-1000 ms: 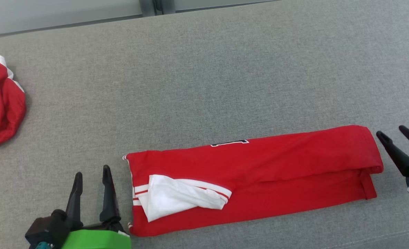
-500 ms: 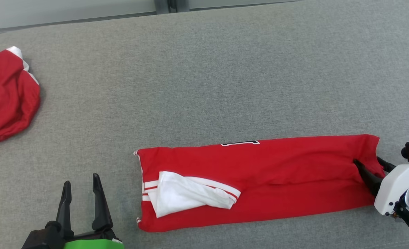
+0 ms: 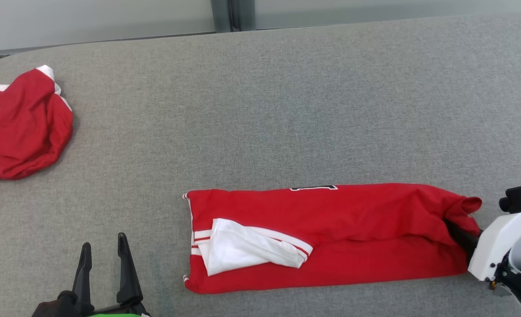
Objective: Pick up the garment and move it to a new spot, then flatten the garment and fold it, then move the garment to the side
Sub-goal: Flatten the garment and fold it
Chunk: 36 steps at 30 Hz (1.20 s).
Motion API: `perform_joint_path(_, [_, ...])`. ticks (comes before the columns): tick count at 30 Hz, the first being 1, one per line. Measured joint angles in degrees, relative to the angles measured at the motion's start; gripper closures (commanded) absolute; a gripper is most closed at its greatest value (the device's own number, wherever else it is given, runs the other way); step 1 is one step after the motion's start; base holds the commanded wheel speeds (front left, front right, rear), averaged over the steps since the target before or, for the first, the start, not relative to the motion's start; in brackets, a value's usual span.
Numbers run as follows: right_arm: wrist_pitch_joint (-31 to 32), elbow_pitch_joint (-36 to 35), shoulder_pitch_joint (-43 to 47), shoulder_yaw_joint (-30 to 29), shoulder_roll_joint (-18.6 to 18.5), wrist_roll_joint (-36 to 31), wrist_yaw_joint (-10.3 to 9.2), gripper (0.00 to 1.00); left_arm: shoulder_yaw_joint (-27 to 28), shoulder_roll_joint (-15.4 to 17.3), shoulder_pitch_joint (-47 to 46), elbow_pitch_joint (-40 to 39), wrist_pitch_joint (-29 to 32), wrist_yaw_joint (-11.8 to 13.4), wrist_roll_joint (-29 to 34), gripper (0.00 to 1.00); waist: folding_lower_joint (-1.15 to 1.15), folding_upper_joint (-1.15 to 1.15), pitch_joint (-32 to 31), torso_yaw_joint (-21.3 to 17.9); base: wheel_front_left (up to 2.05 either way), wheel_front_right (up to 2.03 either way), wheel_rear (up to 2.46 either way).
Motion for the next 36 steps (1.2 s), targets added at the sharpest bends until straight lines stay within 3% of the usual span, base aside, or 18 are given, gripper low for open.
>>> perform_joint_path(6, [-1.55,4.31,-0.74,-3.99,-3.86,5.01,0.18,1.00,-0.02,-0.02,-0.05,0.77,0.00,-0.26,0.00,0.00,0.00,0.00,0.18,0.36,0.00,0.00,0.00])
perform_joint_path(16, [-1.52,15.91,0.09,-17.60,-17.13,10.50,0.13,1.00,0.09,-0.05,-0.27,1.26,0.00,-1.26,-0.07,0.00,0.00,0.00,0.84,2.10,0.00,0.00,0.00])
perform_joint_path(19, [0.25,13.08,2.06,-18.24,-19.65,11.48,0.10,1.00,0.09,-0.05,-0.31,1.46,0.00,-1.23,-1.03,0.00,0.00,0.00,0.55,2.33,0.00,0.00,0.00])
perform_joint_path(22, [1.78,3.81,4.00,-16.69,-19.69,12.20,0.09,1.00,-0.02,-0.07,-0.23,1.93,0.00,-0.90,-2.60,0.00,0.00,0.00,-0.38,2.13,0.00,0.00,0.00])
perform_joint_path(26, [3.60,-9.57,6.32,-12.54,-16.68,11.94,0.09,1.00,-1.04,-0.08,0.14,3.04,0.00,-0.66,-3.50,0.00,0.00,0.00,-1.97,1.08,0.00,0.00,0.00])
perform_joint_path(29, [5.06,-17.35,7.06,-9.12,-11.37,9.93,0.10,1.00,-1.59,-0.09,0.47,3.39,0.00,-0.09,-3.94,0.00,0.00,0.00,-3.03,-0.18,0.00,0.00,0.00])
perform_joint_path(36, [4.77,-17.02,3.31,-3.56,7.64,0.81,0.09,1.00,-3.32,-0.11,0.27,5.19,0.00,0.34,-3.78,0.00,0.00,0.00,-4.17,-3.03,0.00,0.00,0.00])
